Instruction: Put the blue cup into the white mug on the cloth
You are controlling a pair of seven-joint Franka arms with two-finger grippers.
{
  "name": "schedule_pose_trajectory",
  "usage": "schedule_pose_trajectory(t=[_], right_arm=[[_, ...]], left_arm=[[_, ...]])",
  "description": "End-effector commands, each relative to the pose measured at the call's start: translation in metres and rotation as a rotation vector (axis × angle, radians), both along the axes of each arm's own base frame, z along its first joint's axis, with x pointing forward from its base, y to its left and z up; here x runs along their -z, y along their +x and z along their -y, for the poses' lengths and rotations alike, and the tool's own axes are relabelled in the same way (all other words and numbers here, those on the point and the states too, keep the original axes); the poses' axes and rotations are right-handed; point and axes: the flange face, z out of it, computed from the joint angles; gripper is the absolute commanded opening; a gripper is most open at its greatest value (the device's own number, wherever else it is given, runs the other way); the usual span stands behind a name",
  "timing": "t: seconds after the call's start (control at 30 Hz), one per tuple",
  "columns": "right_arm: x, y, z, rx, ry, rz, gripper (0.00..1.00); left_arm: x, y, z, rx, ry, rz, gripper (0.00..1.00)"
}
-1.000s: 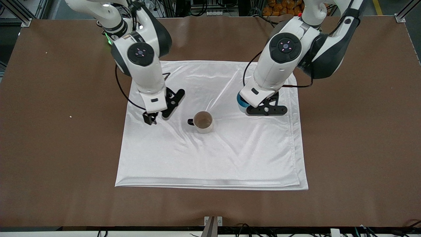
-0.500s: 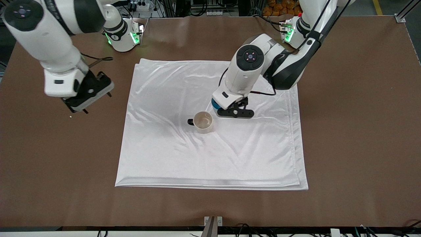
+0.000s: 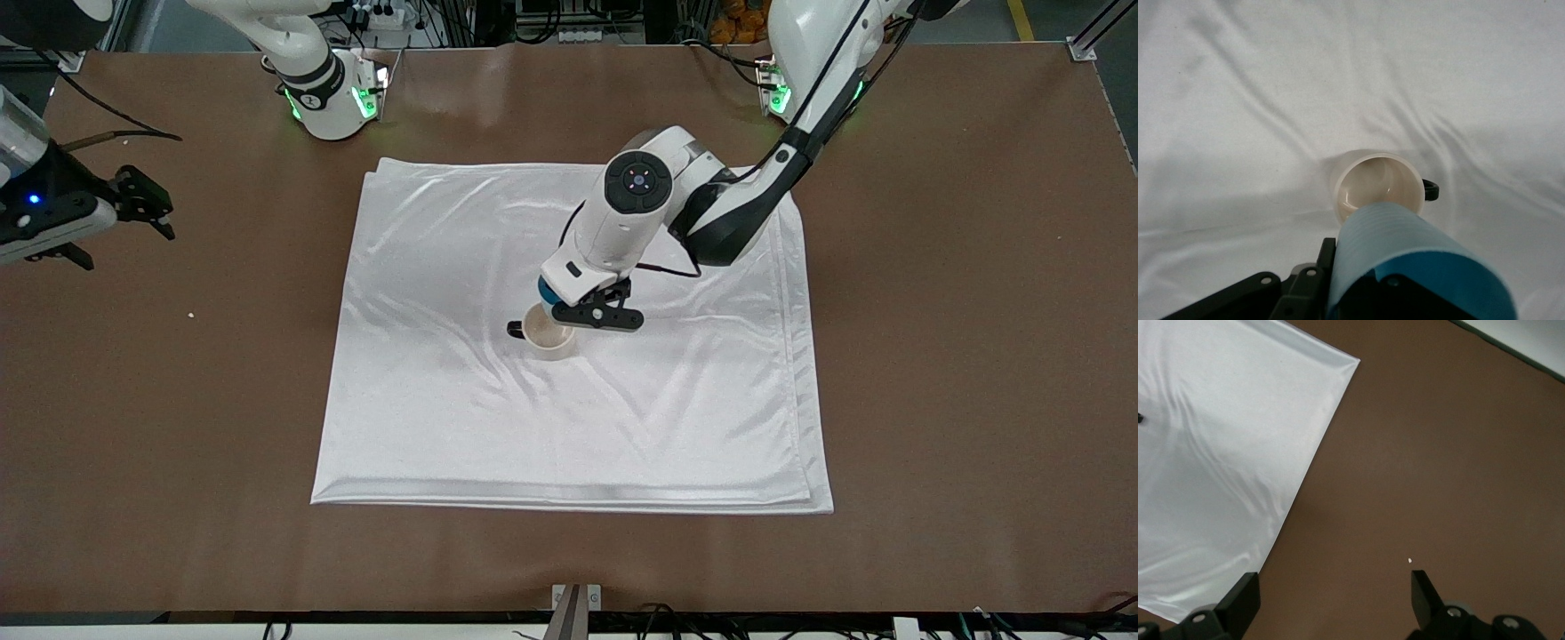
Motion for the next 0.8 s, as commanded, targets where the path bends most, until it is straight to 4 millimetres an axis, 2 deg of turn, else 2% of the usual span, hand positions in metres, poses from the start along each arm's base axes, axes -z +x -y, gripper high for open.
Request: schedule_pose_trajectory(t=[0.0, 0.1, 0.3, 0.33, 0.67, 0.77], right_arm=[[0.004, -0.032, 0.002, 0.147, 0.012, -0.003, 1.0], [0.008, -0.039, 0.001, 0.195, 0.014, -0.003, 1.0], [0.011, -0.036, 0.003, 0.279, 0.029, -0.01, 1.0], [0.01, -0.03, 0.007, 0.344, 0.035, -0.008, 1.0], [0.001, 0.0, 0.014, 0.475, 0.05, 0.0, 1.0], [0.002, 0.004, 0.025, 0.499, 0.051, 0.002, 1.0]], left_arm=[[0.011, 0.0, 0.014, 0.0, 0.006, 0.035, 0.0], [0.022, -0.003, 0.02, 0.008, 0.022, 0.044, 0.0], [0.044, -0.004, 0.022, 0.013, 0.063, 0.058, 0.0], [0.051, -0.002, 0.02, 0.009, 0.07, 0.058, 0.0], [0.062, 0.005, 0.024, 0.004, 0.054, 0.068, 0.0], [0.063, 0.005, 0.025, 0.005, 0.048, 0.071, 0.0]])
